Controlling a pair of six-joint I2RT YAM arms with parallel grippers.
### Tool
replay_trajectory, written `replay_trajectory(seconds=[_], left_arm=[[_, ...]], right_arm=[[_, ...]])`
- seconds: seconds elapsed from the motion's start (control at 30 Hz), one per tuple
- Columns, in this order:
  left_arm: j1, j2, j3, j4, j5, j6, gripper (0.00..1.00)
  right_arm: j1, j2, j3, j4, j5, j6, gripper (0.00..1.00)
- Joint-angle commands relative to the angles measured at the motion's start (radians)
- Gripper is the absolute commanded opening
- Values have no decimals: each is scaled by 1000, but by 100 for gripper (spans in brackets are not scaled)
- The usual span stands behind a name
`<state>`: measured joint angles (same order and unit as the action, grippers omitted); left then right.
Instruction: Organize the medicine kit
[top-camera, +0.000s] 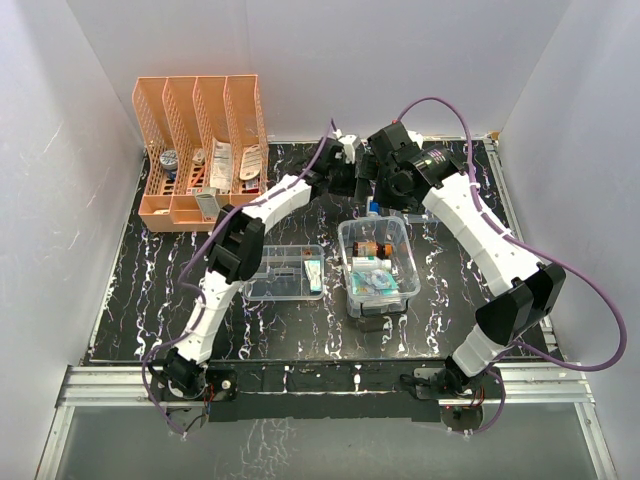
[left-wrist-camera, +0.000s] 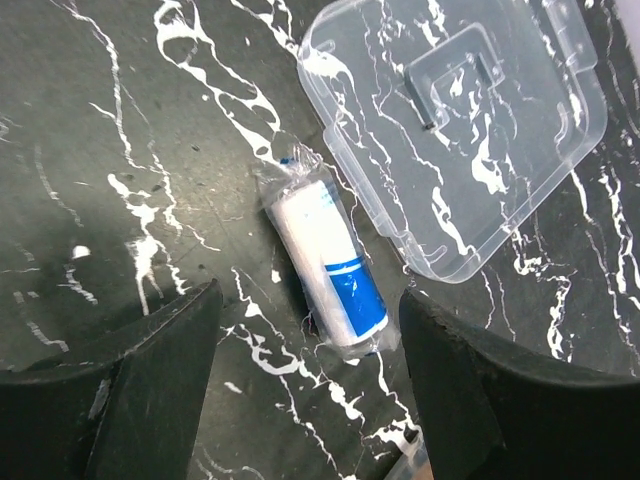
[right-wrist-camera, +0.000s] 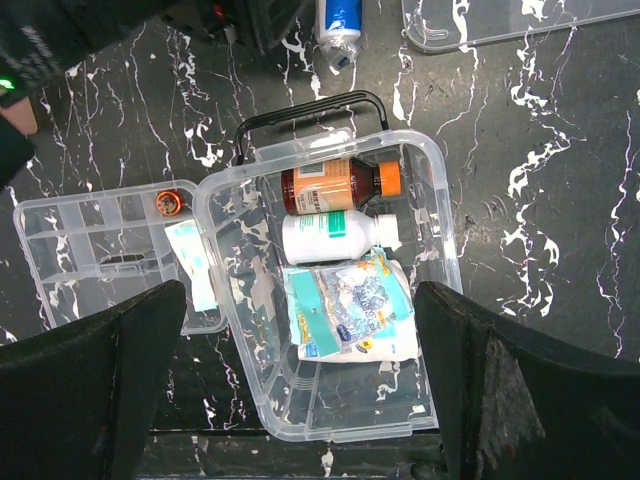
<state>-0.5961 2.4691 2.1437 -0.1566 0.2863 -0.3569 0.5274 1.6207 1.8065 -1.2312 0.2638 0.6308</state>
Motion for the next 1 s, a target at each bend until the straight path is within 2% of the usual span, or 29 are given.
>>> replay_trajectory(seconds=[0.0, 0.43, 0.6, 0.83, 0.97], left_arm=[[-34, 29, 49, -5, 18, 10, 70], [-79, 111, 111, -27, -39, 42, 71], [-83, 125, 116, -31, -74, 48, 54], [-85, 136, 116, -56, -93, 78, 55], [-85, 126, 105, -63, -105, 80, 29]], right_arm=[[-6, -45, 9, 12, 36, 18, 98], [-18, -140, -79, 15, 60, 50, 98], [-25, -161, -95, 12, 70, 55, 98], [-30, -170, -107, 19, 66, 59, 98], [-30, -177, -113, 22, 66, 60, 98]])
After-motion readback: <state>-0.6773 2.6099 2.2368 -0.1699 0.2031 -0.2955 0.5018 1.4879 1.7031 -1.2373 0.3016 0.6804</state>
